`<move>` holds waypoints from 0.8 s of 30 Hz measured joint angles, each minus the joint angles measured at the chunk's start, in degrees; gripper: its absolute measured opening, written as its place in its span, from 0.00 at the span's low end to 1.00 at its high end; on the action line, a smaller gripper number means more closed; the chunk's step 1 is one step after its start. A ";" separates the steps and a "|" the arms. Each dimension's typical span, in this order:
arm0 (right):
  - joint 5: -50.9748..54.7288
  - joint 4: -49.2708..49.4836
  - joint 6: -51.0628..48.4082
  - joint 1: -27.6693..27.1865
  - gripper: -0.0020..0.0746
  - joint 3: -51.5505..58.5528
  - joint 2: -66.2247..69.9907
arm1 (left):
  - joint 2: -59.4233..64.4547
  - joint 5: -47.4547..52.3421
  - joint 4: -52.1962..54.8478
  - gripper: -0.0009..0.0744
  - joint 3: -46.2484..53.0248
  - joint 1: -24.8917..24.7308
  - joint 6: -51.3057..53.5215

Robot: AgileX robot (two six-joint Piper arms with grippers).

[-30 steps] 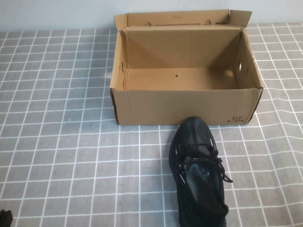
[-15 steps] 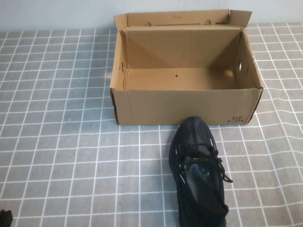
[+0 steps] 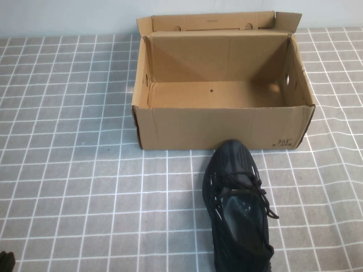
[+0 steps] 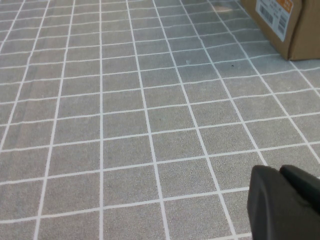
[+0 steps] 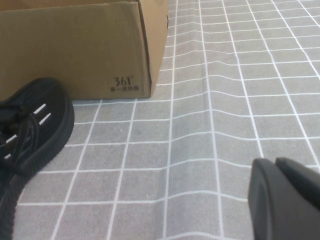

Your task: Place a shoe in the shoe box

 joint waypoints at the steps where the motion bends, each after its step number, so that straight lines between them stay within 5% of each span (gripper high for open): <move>1: 0.00 0.14 0.00 0.00 0.01 0.00 0.00 | 0.00 0.00 0.00 0.01 0.00 0.00 0.00; 24: 0.00 1.25 0.00 0.00 0.01 0.00 0.00 | 0.00 0.00 0.00 0.01 0.00 0.00 0.00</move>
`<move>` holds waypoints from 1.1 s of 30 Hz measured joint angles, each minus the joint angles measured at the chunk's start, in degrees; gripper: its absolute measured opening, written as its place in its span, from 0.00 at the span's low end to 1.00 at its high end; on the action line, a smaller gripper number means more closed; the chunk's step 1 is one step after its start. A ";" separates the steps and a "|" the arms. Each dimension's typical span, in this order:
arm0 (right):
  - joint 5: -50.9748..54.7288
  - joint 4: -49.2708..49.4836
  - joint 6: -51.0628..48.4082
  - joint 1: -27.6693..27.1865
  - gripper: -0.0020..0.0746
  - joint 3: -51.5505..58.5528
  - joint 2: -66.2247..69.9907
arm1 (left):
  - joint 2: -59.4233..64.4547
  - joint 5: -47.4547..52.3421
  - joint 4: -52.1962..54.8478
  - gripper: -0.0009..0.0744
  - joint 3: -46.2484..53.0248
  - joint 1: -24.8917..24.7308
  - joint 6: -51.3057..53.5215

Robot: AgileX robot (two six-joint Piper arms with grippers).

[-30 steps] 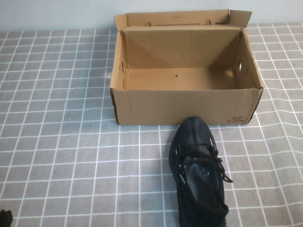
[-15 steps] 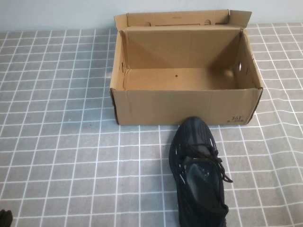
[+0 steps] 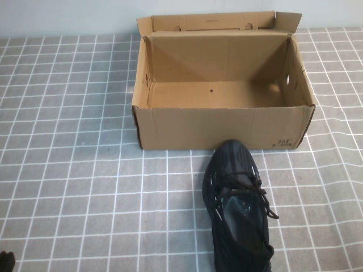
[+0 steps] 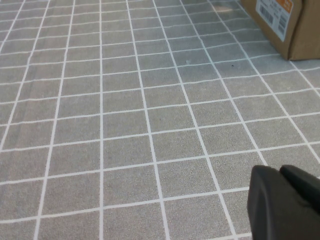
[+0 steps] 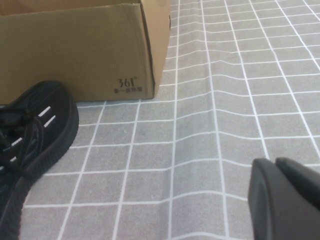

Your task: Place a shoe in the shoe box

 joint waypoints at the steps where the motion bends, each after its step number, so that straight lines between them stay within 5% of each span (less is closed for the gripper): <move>1: 0.00 0.00 0.00 0.00 0.01 0.00 0.00 | 0.00 0.00 0.00 0.01 0.00 0.00 0.00; 9: -4.26 0.64 0.00 0.00 0.00 0.00 0.00 | 0.00 0.00 0.00 0.01 0.00 0.00 0.00; 21: -19.38 34.59 0.00 0.00 0.01 0.00 0.00 | 0.00 0.00 0.00 0.01 0.00 0.00 0.00; 26: -9.20 39.90 0.00 0.00 0.01 -1.18 0.28 | 0.00 0.00 0.00 0.01 0.00 0.00 0.00; 33: 11.56 35.09 -2.44 0.00 0.01 -14.48 15.18 | 0.00 0.00 0.00 0.01 0.00 0.00 0.00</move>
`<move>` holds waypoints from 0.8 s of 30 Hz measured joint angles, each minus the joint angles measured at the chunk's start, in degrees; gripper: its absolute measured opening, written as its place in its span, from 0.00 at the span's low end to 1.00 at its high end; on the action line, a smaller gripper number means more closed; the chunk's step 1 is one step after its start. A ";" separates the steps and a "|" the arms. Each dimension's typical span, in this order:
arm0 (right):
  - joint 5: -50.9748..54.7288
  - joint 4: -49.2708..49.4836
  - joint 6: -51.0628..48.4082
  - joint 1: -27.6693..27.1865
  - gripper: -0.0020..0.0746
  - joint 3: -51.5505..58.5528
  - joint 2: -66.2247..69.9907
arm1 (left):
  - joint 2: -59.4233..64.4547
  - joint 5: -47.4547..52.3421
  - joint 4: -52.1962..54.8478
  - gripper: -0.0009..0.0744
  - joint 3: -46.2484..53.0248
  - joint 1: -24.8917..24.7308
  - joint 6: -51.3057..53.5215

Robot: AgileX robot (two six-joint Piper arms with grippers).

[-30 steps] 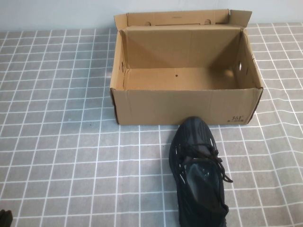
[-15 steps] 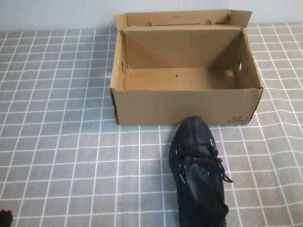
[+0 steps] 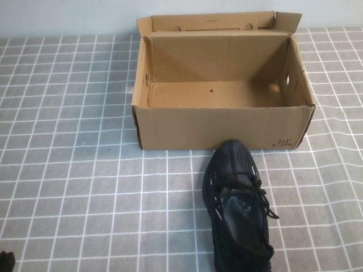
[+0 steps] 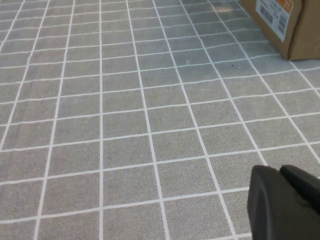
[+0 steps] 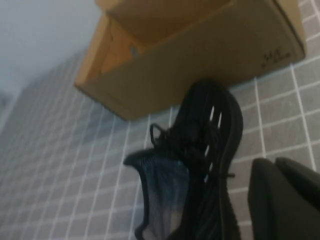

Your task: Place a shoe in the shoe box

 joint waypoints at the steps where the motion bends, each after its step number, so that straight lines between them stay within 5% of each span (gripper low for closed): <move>1: 2.35 -1.09 -0.98 0.00 0.01 -2.06 2.55 | 0.00 0.00 0.00 0.01 0.00 0.00 0.00; 15: 24.05 -14.75 -10.96 1.19 0.01 -31.29 45.01 | 0.00 0.00 0.00 0.01 0.00 0.00 0.00; 20: 24.28 -19.26 -11.77 10.25 0.01 -39.88 55.23 | 0.00 0.00 0.00 0.01 0.00 0.00 0.00; 24: 26.54 -26.23 -13.40 23.21 0.01 -47.50 62.26 | 0.00 0.00 0.00 0.01 0.00 0.00 0.00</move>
